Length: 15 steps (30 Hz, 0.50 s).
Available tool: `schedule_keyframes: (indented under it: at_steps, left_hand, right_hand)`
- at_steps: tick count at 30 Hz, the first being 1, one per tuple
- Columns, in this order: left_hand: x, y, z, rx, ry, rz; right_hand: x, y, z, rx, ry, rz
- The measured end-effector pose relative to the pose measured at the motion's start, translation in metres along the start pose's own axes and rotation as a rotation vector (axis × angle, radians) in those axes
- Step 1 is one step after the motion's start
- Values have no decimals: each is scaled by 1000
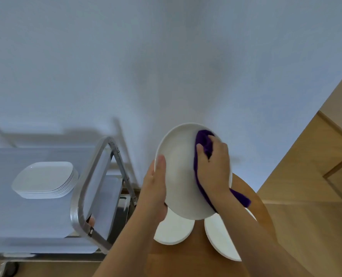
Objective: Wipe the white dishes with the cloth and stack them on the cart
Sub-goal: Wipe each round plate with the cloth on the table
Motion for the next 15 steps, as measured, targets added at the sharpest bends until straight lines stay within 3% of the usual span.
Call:
schedule_keyframes:
  at_steps: [5,9,12,15]
  left_hand:
    - [-2,-5,-3,-80,49,-23]
    - [-11,-18,3,16,-2,116]
    - [-16,-31,7,-7,-50,190]
    - [-16,-40,10,-55,-22,204]
  right_hand:
    - [21,26,-20,1,-182,-123]
    - [56,35,-21,23,-379,-335]
    - [70,30,-7,36,-432,-483]
    - [74,21,17,208,-445,-544]
Point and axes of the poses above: each hand's wrist, its own x-axis away from the middle knuckle, its own y-axis out of the palm, z = x × y, the point moved 2 cm from there along -x, towards the middle knuckle, and after that the axes turned 1 degree about x, right-handed, at the moved point
